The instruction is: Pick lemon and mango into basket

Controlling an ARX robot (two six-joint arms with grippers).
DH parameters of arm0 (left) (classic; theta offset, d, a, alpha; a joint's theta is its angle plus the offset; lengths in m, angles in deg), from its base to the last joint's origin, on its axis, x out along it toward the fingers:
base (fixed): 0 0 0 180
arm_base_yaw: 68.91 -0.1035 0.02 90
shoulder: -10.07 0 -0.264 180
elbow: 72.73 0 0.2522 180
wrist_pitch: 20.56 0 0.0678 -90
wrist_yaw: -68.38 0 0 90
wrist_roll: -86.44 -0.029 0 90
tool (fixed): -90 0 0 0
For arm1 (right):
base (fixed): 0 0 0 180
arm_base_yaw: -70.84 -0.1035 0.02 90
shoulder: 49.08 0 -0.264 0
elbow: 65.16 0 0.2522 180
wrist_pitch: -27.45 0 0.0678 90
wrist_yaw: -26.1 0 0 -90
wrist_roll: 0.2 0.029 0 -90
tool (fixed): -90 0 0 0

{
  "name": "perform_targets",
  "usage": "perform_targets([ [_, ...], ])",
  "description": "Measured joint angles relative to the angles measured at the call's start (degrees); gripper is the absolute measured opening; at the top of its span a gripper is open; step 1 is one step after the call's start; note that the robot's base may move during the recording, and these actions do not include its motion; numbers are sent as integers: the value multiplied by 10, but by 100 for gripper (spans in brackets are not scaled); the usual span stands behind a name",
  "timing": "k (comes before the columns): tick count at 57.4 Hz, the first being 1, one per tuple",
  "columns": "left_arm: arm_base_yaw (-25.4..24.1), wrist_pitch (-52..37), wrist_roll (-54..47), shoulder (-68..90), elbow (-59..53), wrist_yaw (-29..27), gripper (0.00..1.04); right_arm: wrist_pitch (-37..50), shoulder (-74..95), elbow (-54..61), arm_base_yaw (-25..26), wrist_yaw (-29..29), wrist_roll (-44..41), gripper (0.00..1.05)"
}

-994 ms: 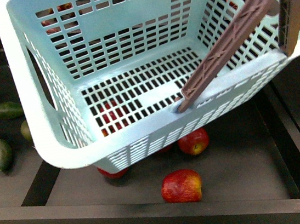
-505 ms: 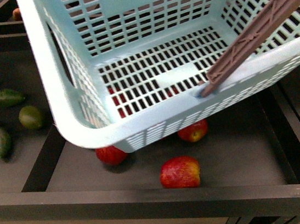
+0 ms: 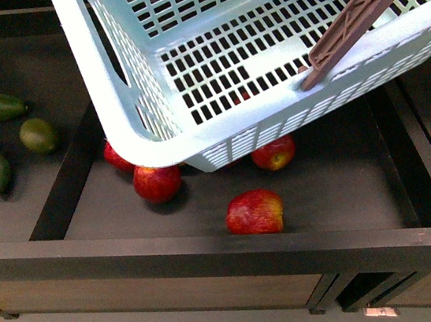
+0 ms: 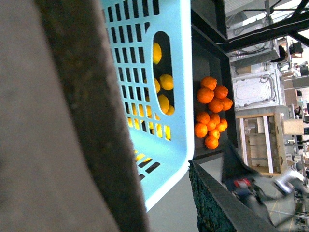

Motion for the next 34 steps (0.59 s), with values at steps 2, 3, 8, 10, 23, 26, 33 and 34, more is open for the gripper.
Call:
perform_targets([
  [2, 0, 0, 0, 0, 0, 0, 30, -19, 48, -27, 0, -4, 7, 96],
  [3, 0, 0, 0, 0, 0, 0, 30, -34, 79, -46, 0, -4, 14, 96],
  [8, 0, 0, 0, 0, 0, -2, 30, -74, 193, -112, -5, 15, 41, 96],
  [10, 0, 0, 0, 0, 0, -5, 30, -92, 244, -144, -9, 16, 61, 96],
  [23, -1, 0, 0, 0, 0, -4, 30, -189, 437, -316, -37, 57, 172, 96],
  [26, -1, 0, 0, 0, 0, -2, 30, -216, 475, -359, -42, 67, 196, 96],
  [33, -1, 0, 0, 0, 0, -3, 30, -252, 549, -445, -53, 71, 255, 96],
  [34, -1, 0, -1, 0, 0, -3, 30, -253, 552, -448, -54, 72, 258, 96],
])
